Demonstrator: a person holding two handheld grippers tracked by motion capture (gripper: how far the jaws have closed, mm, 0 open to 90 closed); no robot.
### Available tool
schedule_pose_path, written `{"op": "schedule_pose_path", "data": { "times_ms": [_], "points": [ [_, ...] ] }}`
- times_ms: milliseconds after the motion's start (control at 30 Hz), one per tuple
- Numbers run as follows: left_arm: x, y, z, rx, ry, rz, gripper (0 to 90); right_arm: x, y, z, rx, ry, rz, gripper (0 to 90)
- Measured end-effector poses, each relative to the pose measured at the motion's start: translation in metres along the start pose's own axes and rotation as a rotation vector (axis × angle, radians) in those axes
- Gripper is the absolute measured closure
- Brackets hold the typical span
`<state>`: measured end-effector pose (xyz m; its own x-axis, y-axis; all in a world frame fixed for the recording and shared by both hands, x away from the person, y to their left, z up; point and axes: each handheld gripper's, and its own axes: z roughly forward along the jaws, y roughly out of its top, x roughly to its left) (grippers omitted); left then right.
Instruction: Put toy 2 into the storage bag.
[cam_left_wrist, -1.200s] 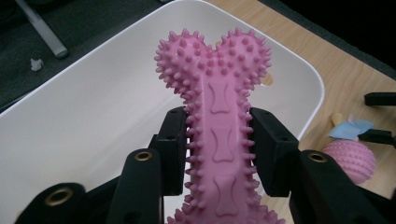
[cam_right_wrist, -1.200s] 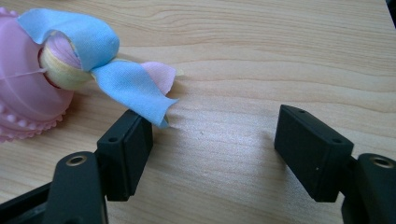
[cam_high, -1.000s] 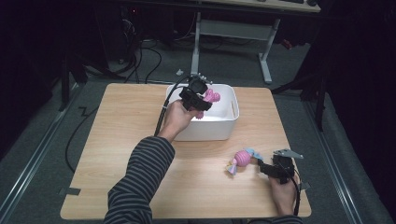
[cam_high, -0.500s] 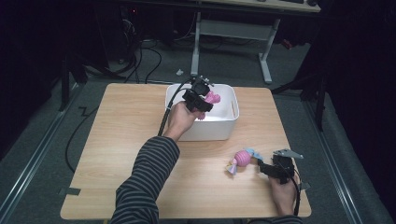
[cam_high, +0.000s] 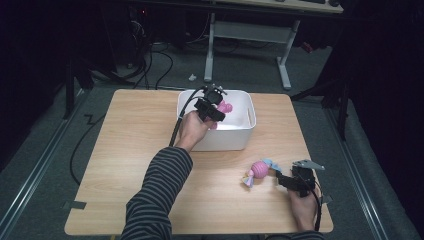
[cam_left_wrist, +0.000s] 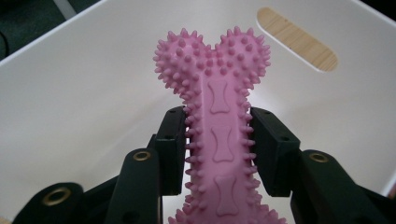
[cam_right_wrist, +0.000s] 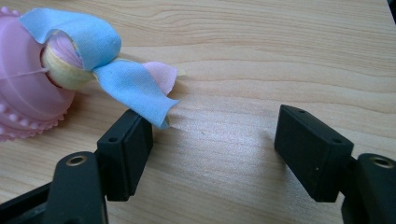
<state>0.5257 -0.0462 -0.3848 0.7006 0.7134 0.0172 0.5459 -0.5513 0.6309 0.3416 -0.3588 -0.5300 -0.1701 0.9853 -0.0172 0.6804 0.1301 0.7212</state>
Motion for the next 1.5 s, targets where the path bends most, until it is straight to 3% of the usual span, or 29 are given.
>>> {"op": "schedule_pose_path", "data": {
  "times_ms": [433, 633, 700, 867, 1033, 1300, 1500],
  "points": [
    [0.001, -0.007, 0.010, 0.071, 0.014, -0.015, 57.3, 0.000, 0.000, 0.000, 0.002, 0.000, -0.002, 28.1],
    [0.002, -0.007, 0.011, 0.083, -0.001, -0.031, 55.2, 0.000, 0.000, 0.000, 0.002, 0.000, -0.001, 28.1],
    [0.003, -0.006, 0.009, 0.073, -0.008, -0.046, 47.9, 0.000, 0.000, 0.000, 0.003, -0.001, -0.001, 28.1],
    [-0.002, -0.006, -0.002, 0.034, -0.003, -0.026, 38.3, 0.001, 0.000, 0.000, 0.003, 0.002, -0.005, 28.0],
    [-0.003, -0.010, -0.016, -0.003, -0.008, -0.020, 36.1, 0.001, 0.000, 0.000, 0.003, 0.002, -0.005, 28.1],
    [0.012, -0.029, -0.045, -0.091, -0.026, -0.064, 35.6, 0.001, 0.000, 0.000, 0.003, 0.002, -0.004, 28.1],
    [0.017, -0.041, -0.060, -0.114, -0.023, -0.058, 34.5, 0.001, 0.000, 0.000, 0.003, 0.002, -0.003, 28.1]
  ]
}}
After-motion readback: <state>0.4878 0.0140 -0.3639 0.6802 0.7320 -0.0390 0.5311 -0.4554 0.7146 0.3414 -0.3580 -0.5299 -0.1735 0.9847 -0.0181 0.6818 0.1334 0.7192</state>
